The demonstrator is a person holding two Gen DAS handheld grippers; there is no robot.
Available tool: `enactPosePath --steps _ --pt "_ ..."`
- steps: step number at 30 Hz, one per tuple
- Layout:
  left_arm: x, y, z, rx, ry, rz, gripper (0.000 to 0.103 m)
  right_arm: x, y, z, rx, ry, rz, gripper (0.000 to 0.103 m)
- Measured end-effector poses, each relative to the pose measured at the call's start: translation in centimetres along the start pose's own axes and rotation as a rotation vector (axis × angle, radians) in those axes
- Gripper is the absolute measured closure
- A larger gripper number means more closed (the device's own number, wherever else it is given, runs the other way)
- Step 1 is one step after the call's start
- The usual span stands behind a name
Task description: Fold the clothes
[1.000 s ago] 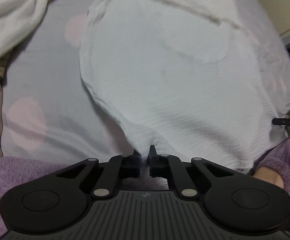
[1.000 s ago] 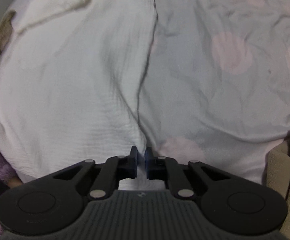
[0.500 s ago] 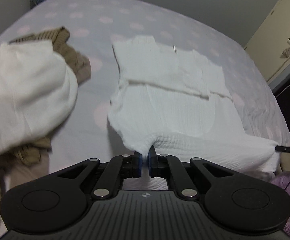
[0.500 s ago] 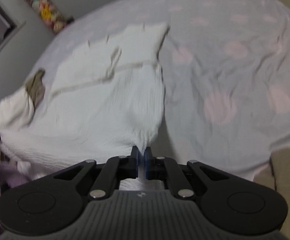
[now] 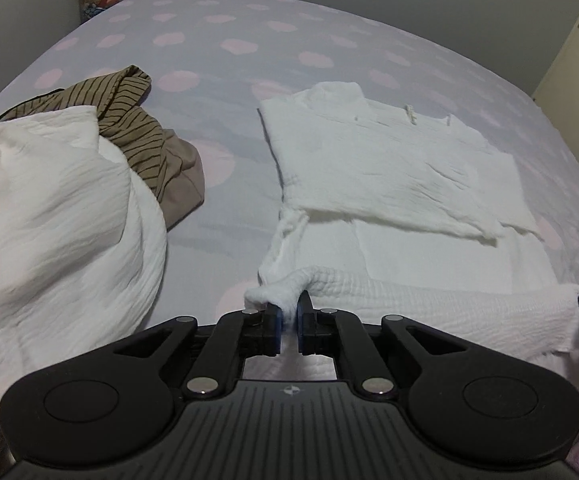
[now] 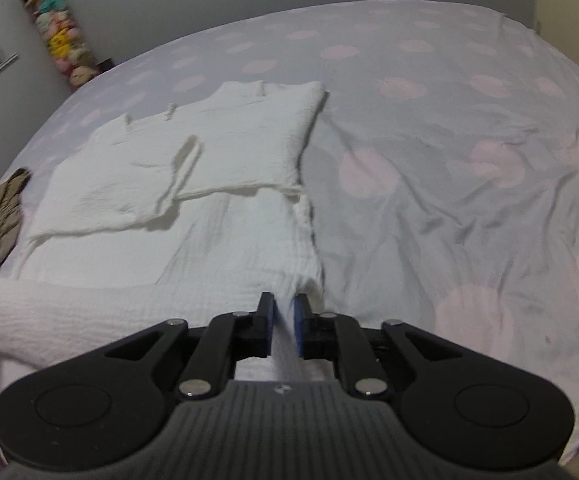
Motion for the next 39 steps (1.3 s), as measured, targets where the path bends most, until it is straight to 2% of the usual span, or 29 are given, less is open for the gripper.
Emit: enactPosePath --steps 1,3,9,11,13,15,19,22,25,32,33,35,38,39 --pt "0.2 0.1 0.3 0.02 0.012 0.012 0.095 0.2 0.0 0.3 -0.004 0.005 0.0 0.085" --pt "0.0 0.8 -0.3 0.027 0.024 0.082 0.087 0.6 -0.1 0.2 -0.022 0.019 -0.028 0.072" --pt "-0.9 3.5 -2.8 0.034 0.054 0.314 0.08 0.7 -1.4 -2.7 -0.023 0.044 -0.255 0.066" --pt "-1.3 4.4 -3.6 0.036 0.064 0.391 0.069 -0.2 -2.0 -3.4 -0.017 0.025 -0.341 0.065" --pt "-2.3 5.6 -4.2 0.032 0.051 0.484 0.057 -1.4 -2.6 -3.8 -0.009 0.002 -0.414 0.058" --pt "-3.6 6.7 -4.5 0.035 0.045 0.583 0.057 -2.8 -3.1 -4.0 -0.008 -0.013 -0.48 0.053" --pt "-6.4 8.2 -3.2 0.11 -0.006 0.8 0.054 -5.3 -3.7 -3.5 -0.035 -0.041 -0.568 0.053" --pt "-9.0 8.7 -0.5 0.201 -0.068 1.002 0.054 -6.4 -4.1 -2.7 -0.077 -0.062 -0.625 0.053" --pt "-10.7 8.3 1.9 0.288 -0.076 1.12 0.054 -6.9 -4.8 -2.5 -0.104 -0.057 -0.671 0.053" --pt "-11.8 8.1 5.0 0.351 -0.087 1.214 0.055 -7.7 -5.1 -1.9 -0.138 -0.075 -0.729 0.053" --pt "-11.6 8.2 5.2 0.36 -0.091 1.202 0.057 -7.7 -5.2 -1.9 -0.139 -0.077 -0.736 0.053" --pt "-11.2 8.3 5.6 0.377 -0.098 1.179 0.069 -7.9 -5.4 -1.8 -0.146 -0.08 -0.768 0.052" --pt "-10.5 8.3 6.1 0.374 -0.114 1.14 0.077 -8.2 -5.9 -1.8 -0.172 -0.068 -0.86 0.035" --pt "-10.6 8.3 6.2 0.373 -0.119 1.139 0.078 -8.4 -6.1 -1.7 -0.186 -0.058 -0.904 0.034"
Point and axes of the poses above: each gripper's, at about its wrist camera, not at the fingertips, and z roughly the way its jaws point, y to its right, x to its top, the point moved 2 cm from there along z, roughly the way its jaws point, and after that the axes turned 2 degrees about -x, right-handed, at the moved point
